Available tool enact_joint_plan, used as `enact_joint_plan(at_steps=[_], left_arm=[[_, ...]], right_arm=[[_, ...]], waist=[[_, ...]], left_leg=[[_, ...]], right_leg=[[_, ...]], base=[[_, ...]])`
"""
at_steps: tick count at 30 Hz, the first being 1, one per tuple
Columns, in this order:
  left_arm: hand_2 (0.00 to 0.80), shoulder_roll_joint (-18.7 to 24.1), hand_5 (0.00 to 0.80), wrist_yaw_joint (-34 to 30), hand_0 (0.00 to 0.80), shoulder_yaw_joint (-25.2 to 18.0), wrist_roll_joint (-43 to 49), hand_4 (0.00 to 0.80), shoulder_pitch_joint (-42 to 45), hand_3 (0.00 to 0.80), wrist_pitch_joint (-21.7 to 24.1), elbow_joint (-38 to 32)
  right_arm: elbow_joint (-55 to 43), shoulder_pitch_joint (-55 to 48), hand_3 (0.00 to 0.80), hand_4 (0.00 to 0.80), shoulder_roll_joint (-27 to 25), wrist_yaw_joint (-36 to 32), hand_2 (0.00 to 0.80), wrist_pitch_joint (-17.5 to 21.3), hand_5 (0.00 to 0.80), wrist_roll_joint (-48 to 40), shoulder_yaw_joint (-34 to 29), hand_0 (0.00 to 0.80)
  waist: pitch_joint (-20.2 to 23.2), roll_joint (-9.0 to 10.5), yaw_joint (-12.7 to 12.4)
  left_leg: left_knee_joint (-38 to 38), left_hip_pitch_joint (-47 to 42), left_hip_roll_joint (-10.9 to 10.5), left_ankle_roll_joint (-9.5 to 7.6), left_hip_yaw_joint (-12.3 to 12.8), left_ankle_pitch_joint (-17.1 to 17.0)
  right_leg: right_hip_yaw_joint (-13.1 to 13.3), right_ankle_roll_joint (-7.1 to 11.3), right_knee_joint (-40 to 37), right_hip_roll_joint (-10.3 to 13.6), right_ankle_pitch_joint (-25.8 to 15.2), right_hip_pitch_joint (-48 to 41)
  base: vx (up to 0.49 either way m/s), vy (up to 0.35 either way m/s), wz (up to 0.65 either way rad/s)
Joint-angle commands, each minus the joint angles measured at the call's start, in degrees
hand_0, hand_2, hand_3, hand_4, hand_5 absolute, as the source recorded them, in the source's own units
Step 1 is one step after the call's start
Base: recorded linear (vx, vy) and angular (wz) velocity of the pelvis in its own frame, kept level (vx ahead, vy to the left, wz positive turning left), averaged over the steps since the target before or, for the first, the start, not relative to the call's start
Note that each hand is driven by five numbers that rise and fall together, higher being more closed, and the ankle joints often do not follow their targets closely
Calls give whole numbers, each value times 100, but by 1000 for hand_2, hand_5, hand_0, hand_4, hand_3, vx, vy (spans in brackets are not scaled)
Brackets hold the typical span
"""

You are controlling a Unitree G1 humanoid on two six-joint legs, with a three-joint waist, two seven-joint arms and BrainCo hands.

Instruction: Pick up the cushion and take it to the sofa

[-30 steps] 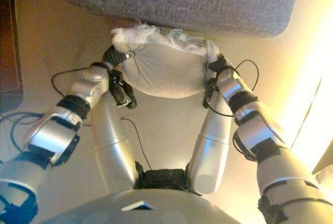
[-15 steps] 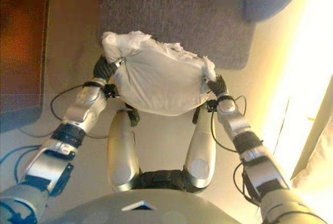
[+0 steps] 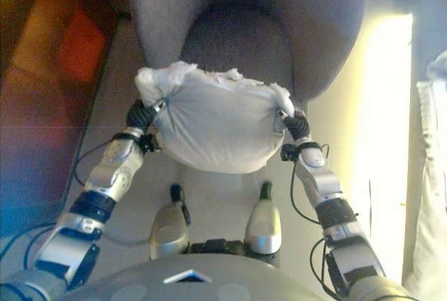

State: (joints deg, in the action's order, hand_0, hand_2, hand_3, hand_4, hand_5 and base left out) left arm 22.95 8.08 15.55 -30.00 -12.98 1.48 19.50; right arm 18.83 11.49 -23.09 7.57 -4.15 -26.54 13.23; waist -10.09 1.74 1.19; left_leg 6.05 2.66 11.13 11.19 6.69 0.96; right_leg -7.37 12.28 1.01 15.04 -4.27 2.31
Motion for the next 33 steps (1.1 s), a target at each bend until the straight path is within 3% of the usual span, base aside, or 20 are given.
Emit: enact_joint_plan(at_steps=[1, 4, 7, 10, 12, 17, 23, 27, 30, 33], left_arm=[[800, -114, 800, -40, 800, -81, -15, 800, -241, 800, 237, -475], [800, -83, 800, -193, 800, -188, 50, 800, -249, 800, 165, -504], [800, -51, 800, -152, 800, -196, 32, 800, -293, 800, 126, -568], [800, -98, 800, -191, 800, -190, -10, 800, -477, 800, 123, -568], [800, -165, 800, -238, 800, -158, 15, 800, -617, 800, 124, -529], [800, -270, 800, 202, 800, -233, 85, 800, -711, 800, 202, -529], [800, -397, 800, 368, 800, -123, 59, 800, -938, 800, 387, -304], [800, -391, 800, 339, 800, 29, 95, 800, -1147, 800, 340, -333], [800, -372, 800, 241, 800, 202, -112, 800, -1267, 800, 458, -172], [800, -432, 800, 148, 800, 242, -149, 800, -1281, 800, 442, -63]], right_arm=[[-501, 731, 800, 800, 65, -278, 800, 63, 800, -226, 1, 800], [-539, 734, 800, 800, 55, -244, 800, 50, 800, -375, -58, 800], [-611, 640, 800, 800, 47, -330, 800, 152, 800, -483, -161, 800], [-695, 536, 800, 800, 44, -312, 800, 474, 800, -297, -260, 800], [-760, 462, 800, 800, 60, -202, 800, 637, 800, -167, -285, 800], [-765, 535, 800, 800, 352, 58, 800, 835, 800, -956, -273, 800], [-347, 726, 800, 800, 738, 416, 800, 832, 800, -604, -24, 800], [-294, 773, 800, 800, 751, 581, 800, 821, 800, -528, 59, 800], [-237, 806, 800, 800, 667, 625, 800, 839, 800, -906, 135, 800], [-140, 802, 800, 800, 667, 595, 800, 872, 800, -932, 162, 800]], waist=[[735, -48, -255], [819, -66, -222], [903, -62, -169], [972, -63, -17], [1006, -48, 90], [1011, -87, 196], [1029, -100, 272], [1001, -82, 242], [771, -198, 333], [718, -122, 391]], left_leg=[[-14, -113, -418, -489, -547, 77], [3, -283, -280, -445, -207, 64], [-7, -398, -236, -432, -79, 83], [-6, -474, -208, -438, 533, 48], [-46, -516, -213, -468, 776, 41], [-223, -634, -325, -573, 824, 77], [-121, -694, -499, -695, 878, 262], [63, -528, -699, -889, 777, 408], [230, -569, -653, -1004, 669, 522], [205, -718, -699, -984, 627, 558]], right_leg=[[24, -62, 207, -196, 108, -19], [-92, -95, 255, -208, 201, -193], [-178, -80, 232, -184, 222, -313], [-543, -63, 163, -117, 187, -442], [-681, -46, 146, -79, 159, -461], [-584, -24, 299, 12, 152, -354], [-325, -1, 520, 259, -134, -233], [-32, -9, 1472, 541, -547, 79], [359, -138, 2816, 352, -723, 685], [455, -90, 2724, 188, -833, 777]], base=[[145, 11, -60], [102, 13, -42], [90, 22, 13], [34, 40, 23], [26, 49, 53], [10, 93, 20], [27, 112, -15], [-6, 118, -18], [42, 168, 8], [144, -3, 22]])
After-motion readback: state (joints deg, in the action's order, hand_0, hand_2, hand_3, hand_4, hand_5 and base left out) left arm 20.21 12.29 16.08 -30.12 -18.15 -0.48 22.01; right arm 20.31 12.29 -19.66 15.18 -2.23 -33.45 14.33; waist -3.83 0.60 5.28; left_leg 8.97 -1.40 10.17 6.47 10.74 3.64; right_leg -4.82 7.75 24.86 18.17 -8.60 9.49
